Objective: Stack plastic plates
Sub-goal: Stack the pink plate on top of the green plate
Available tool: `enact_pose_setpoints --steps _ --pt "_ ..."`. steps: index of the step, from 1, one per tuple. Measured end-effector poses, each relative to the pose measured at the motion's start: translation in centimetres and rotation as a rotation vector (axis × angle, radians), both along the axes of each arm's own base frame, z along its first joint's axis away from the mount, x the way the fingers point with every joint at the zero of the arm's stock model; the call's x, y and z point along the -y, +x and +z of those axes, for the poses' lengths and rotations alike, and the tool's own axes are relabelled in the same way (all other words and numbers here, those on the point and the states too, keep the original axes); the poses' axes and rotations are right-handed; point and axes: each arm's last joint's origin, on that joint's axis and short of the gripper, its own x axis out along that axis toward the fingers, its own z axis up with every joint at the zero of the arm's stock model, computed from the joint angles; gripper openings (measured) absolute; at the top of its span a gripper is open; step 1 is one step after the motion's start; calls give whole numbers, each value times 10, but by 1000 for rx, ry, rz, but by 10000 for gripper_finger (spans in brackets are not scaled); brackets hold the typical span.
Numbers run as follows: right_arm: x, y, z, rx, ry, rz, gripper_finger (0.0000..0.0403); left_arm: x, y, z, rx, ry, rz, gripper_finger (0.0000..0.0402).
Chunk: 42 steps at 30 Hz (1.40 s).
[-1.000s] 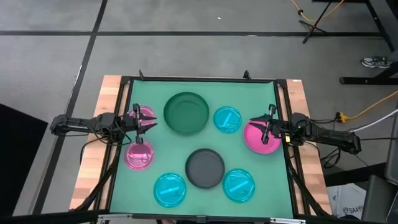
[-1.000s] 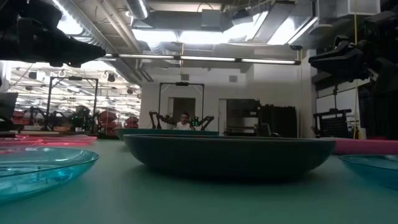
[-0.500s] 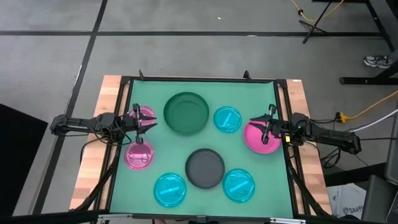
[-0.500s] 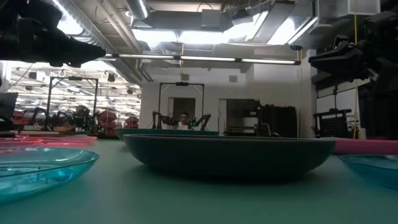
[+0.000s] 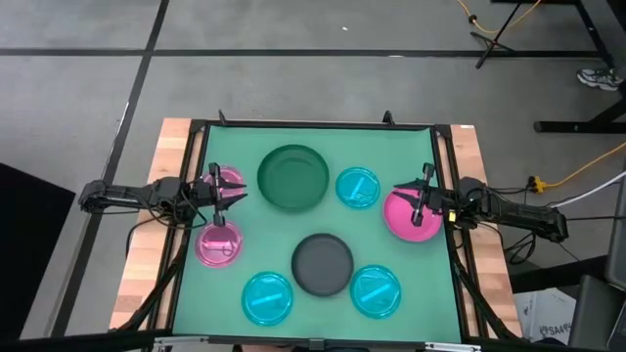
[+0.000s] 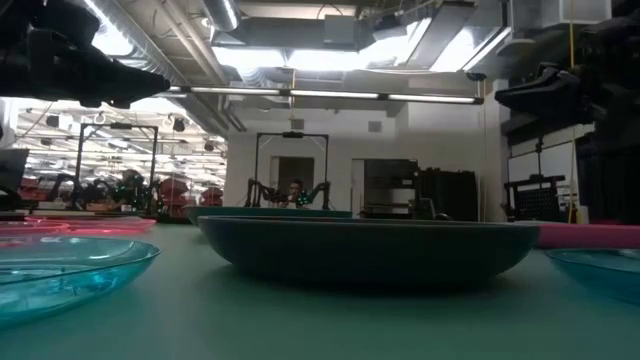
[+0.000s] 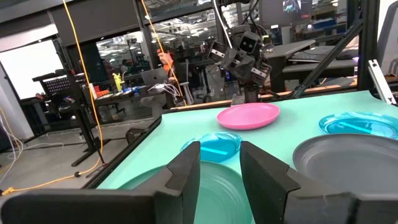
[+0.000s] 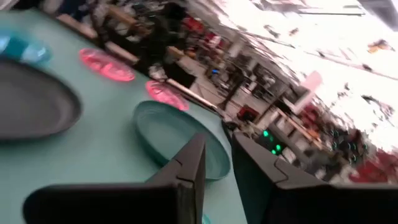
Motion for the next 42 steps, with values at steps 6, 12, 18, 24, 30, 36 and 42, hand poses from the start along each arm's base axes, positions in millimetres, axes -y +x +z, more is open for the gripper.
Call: enact_pose_setpoints --steps 6,12,18,24,30,36,42 --pt "1 0 3 40 59 -39 76 0 0 0 0 0 0 107" --pt "1 -1 7 96 97 -40 133 0 0 0 0 0 0 107" --pt "3 -2 12 145 99 -101 207 0 0 0 0 0 0 107" --pt "3 -5 24 180 113 -123 245 0 0 0 1 -1 0 107" --pt "5 -11 54 137 137 -203 248 0 0 0 0 -1 0 107" --pt "6 -18 88 -60 215 -301 248 0 0 0 0 -1 0 107" --pt "6 -24 118 -241 272 -385 248 0 0 0 1 -1 -1 107"
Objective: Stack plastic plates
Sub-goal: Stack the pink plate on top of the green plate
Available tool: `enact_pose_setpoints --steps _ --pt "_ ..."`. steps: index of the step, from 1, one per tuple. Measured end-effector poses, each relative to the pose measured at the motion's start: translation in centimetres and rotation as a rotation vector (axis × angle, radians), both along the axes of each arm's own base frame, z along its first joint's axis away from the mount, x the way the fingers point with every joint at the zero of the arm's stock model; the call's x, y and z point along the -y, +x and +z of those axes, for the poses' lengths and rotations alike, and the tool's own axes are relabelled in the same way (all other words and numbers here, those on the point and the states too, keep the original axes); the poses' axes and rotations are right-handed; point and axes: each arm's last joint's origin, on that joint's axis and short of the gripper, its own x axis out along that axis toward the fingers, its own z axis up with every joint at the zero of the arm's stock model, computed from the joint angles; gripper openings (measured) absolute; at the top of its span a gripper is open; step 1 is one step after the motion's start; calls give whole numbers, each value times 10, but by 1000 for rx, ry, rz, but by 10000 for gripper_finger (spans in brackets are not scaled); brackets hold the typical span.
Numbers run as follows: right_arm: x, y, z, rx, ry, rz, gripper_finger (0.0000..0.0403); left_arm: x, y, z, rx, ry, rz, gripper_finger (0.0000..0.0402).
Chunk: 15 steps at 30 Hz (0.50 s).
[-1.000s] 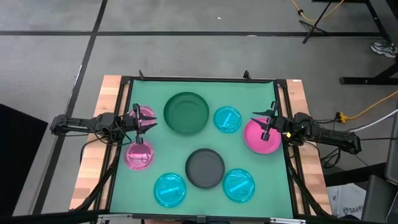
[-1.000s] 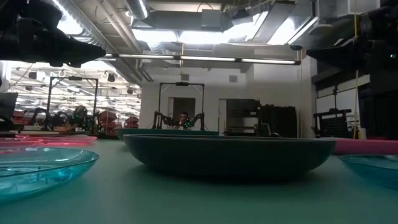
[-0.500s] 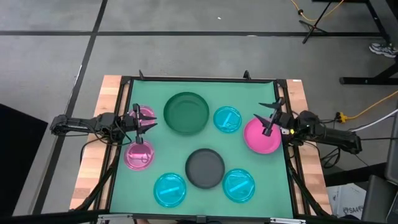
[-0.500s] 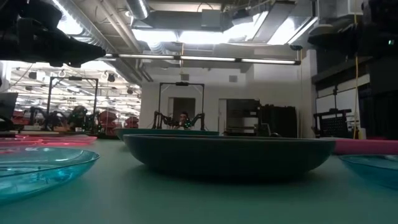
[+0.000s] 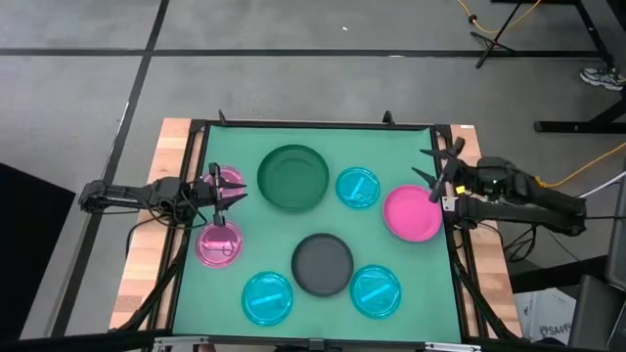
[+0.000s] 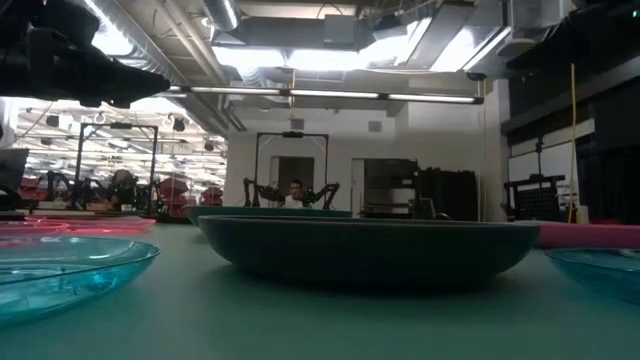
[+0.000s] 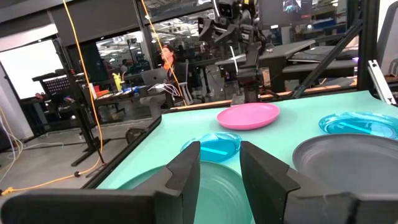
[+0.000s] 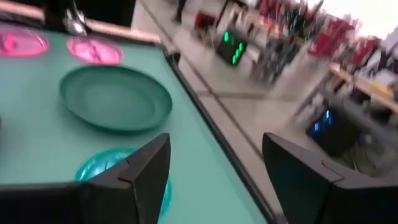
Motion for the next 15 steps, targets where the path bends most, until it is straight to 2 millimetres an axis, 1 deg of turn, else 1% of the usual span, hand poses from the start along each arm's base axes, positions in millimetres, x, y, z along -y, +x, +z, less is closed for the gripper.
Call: enact_pose_setpoints --steps 3,7,11,15 --pt "0 1 15 -24 18 -10 248 0 0 0 0 0 0 107" --pt "1 9 33 -25 24 6 248 0 0 0 0 0 0 107" --pt "3 22 48 -46 27 18 248 0 0 0 0 0 0 107" --pt "5 38 56 -139 9 49 248 0 0 0 0 0 0 107"
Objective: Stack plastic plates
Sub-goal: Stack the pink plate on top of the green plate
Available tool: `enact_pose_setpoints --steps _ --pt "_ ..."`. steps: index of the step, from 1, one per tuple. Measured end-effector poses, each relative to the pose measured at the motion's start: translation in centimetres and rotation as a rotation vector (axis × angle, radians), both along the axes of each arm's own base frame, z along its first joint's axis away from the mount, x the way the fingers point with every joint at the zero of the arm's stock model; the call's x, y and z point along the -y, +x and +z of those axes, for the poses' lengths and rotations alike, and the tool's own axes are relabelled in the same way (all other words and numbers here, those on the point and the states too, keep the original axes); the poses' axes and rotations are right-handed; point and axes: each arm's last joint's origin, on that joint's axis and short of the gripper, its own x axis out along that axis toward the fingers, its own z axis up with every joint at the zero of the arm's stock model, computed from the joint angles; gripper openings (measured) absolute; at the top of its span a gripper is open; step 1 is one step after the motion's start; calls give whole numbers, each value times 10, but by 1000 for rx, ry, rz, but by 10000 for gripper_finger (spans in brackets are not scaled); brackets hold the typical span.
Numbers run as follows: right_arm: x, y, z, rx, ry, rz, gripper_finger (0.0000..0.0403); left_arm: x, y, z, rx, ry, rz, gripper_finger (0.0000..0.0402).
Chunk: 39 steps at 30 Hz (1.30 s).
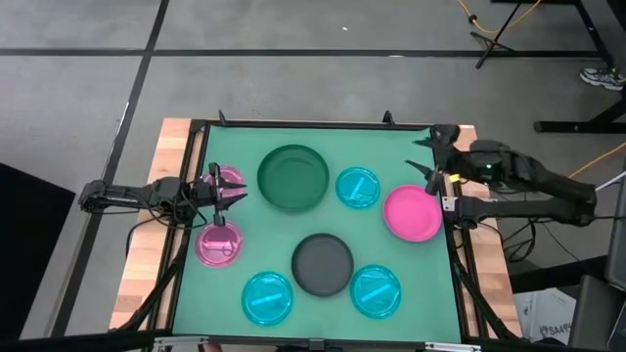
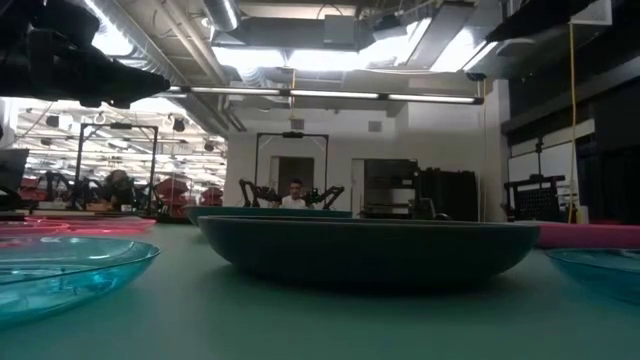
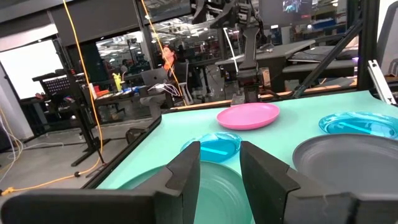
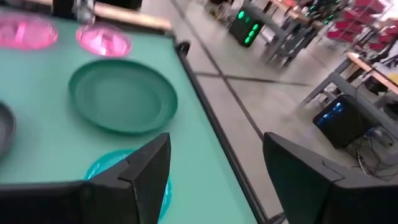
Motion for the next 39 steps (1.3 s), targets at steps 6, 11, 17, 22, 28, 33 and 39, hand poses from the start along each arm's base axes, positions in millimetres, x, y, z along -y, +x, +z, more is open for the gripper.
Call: enact_pose_setpoints --steps 6,11,17,22,28,33,39 --pt "4 24 0 -193 23 6 248 0 0 0 0 0 0 107" --pt "5 37 -6 -333 55 33 248 0 0 0 0 0 0 107" --pt "6 52 -20 -491 77 120 248 0 0 0 0 0 0 107" --pt "21 54 -31 -602 121 143 248 0 0 0 0 0 0 107" --pt "51 55 -44 -726 132 195 248 0 0 0 0 0 0 107" --pt "73 62 -58 -784 182 274 248 0 0 0 0 0 0 107" --pt "91 71 -90 -898 273 300 248 0 0 0 1 -5 -1 107"
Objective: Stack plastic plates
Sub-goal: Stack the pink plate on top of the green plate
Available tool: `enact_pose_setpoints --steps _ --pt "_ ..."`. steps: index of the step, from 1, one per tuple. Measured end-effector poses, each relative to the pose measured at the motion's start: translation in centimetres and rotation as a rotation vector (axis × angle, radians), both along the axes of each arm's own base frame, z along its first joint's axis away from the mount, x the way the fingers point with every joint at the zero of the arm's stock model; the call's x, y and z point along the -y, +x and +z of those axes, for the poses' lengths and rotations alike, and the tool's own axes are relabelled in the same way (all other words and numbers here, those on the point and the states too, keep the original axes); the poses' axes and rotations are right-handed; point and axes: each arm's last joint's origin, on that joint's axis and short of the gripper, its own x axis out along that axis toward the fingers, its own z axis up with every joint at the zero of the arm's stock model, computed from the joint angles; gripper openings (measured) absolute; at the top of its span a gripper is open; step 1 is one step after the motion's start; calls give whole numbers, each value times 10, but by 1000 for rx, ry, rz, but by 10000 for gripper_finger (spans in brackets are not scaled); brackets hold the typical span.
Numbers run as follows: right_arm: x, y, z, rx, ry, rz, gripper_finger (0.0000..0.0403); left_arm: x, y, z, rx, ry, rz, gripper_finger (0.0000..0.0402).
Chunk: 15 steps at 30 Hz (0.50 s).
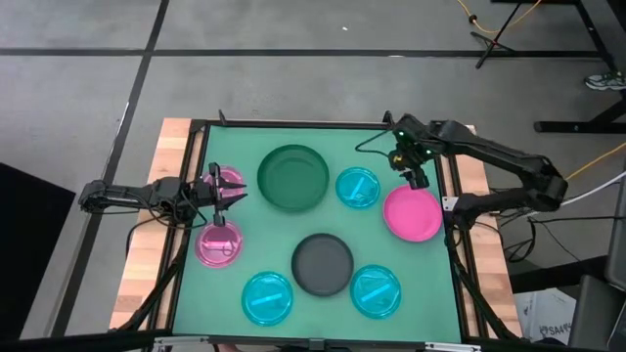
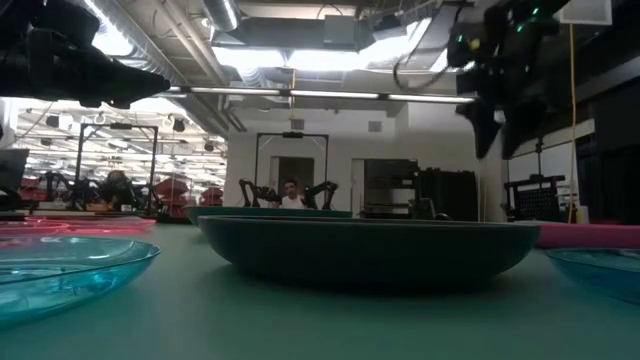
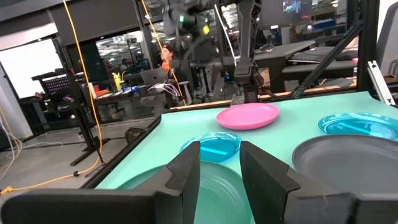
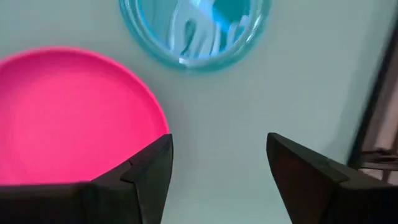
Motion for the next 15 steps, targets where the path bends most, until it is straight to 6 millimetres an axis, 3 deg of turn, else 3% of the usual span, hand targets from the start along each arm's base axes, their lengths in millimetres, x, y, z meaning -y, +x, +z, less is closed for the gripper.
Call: enact_pose_setpoints --steps 9,15 --pt "5 10 -50 -163 140 64 248 0 0 0 -1 0 0 107" --pt "8 14 -71 -213 172 89 248 0 0 0 0 0 0 107"
